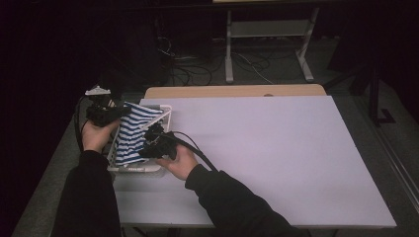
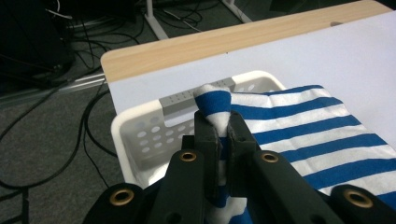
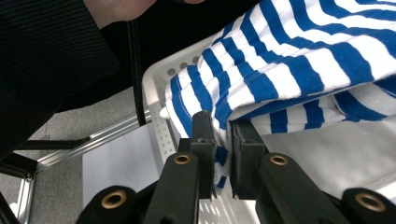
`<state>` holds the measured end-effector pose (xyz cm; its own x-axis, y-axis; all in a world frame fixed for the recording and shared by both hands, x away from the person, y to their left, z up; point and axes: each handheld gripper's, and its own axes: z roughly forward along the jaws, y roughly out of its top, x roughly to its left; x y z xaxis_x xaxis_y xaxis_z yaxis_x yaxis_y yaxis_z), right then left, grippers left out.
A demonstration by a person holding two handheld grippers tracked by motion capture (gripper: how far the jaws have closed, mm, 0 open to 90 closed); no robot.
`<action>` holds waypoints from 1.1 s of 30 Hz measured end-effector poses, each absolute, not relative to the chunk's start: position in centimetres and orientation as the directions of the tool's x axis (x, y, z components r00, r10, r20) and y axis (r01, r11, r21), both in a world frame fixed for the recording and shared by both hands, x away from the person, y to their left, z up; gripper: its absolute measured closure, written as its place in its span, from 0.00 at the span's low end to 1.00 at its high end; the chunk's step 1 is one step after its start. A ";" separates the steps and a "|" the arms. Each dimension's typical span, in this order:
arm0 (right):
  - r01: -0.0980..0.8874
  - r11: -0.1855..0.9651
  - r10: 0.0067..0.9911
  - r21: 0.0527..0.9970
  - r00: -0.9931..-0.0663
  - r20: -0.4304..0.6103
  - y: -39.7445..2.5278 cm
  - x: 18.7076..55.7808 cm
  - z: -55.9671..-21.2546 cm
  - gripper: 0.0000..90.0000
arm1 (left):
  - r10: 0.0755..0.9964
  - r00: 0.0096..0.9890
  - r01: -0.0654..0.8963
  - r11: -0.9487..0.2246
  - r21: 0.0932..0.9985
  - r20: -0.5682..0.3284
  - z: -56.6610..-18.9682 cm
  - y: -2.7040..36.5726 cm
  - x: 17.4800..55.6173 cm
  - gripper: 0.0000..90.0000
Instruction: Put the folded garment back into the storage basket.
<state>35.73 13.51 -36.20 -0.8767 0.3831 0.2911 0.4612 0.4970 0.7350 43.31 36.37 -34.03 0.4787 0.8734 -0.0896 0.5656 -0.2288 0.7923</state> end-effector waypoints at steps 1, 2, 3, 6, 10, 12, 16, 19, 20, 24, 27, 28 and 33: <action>0.461 0.499 0.384 0.734 -0.877 0.290 13.5 35.8 -36.3 0.89 | 0.876 0.474 0.569 -0.225 0.791 -0.092 -34.2 36.3 43.4 0.94; 0.465 0.500 0.386 0.731 -0.875 0.293 13.5 35.8 -36.4 0.89 | 0.876 0.473 0.571 -0.224 0.790 -0.094 -34.4 36.3 43.4 0.94; 0.469 0.499 0.391 0.728 -0.872 0.294 13.5 35.9 -36.5 0.89 | 0.878 0.470 0.574 -0.221 0.789 -0.096 -34.5 36.2 43.5 0.94; 0.476 0.502 0.388 0.722 -0.870 0.303 13.4 36.1 -36.7 0.89 | 0.881 0.463 0.581 -0.220 0.783 -0.095 -34.8 36.3 43.6 0.94; 0.484 0.505 0.395 0.714 -0.866 0.307 13.5 36.3 -37.0 0.89 | 0.885 0.454 0.592 -0.217 0.776 -0.099 -35.1 36.3 43.7 0.94; 0.493 0.508 0.404 0.707 -0.861 0.310 13.6 36.4 -37.2 0.89 | 0.886 0.453 0.593 -0.217 0.775 -0.099 -35.3 36.3 43.7 0.94; 0.499 0.509 0.402 0.701 -0.858 0.318 13.8 36.4 -37.4 0.89 | 0.886 0.452 0.601 -0.221 0.768 -0.099 -35.6 36.3 43.9 0.94; 0.510 0.515 0.403 0.689 -0.853 0.330 13.9 36.5 -37.5 0.89 | 0.889 0.446 0.611 -0.216 0.762 -0.106 -35.9 36.3 43.9 0.93; 0.510 0.515 0.403 0.689 -0.853 0.330 13.9 36.5 -37.5 0.89 | 0.889 0.447 0.611 -0.219 0.760 -0.103 -35.9 36.3 43.9 0.93; 0.519 0.527 0.401 0.673 -0.850 0.342 13.8 36.7 -37.4 0.85 | 0.897 0.431 0.617 -0.214 0.758 -0.098 -35.9 36.2 43.9 0.87; 0.488 0.555 0.385 0.674 -0.869 0.312 13.5 36.8 -37.2 0.74 | 0.924 0.381 0.589 -0.254 0.767 0.013 -35.6 35.5 43.3 0.68; 0.487 0.556 0.392 0.673 -0.868 0.304 13.5 36.8 -37.1 0.69 | 0.927 0.373 0.578 -0.266 0.771 0.040 -35.4 35.4 43.1 0.64; 0.487 0.549 0.384 0.679 -0.869 0.313 12.7 36.9 -36.2 0.50 | 0.919 0.392 0.570 -0.274 0.775 0.037 -34.6 35.1 42.8 0.43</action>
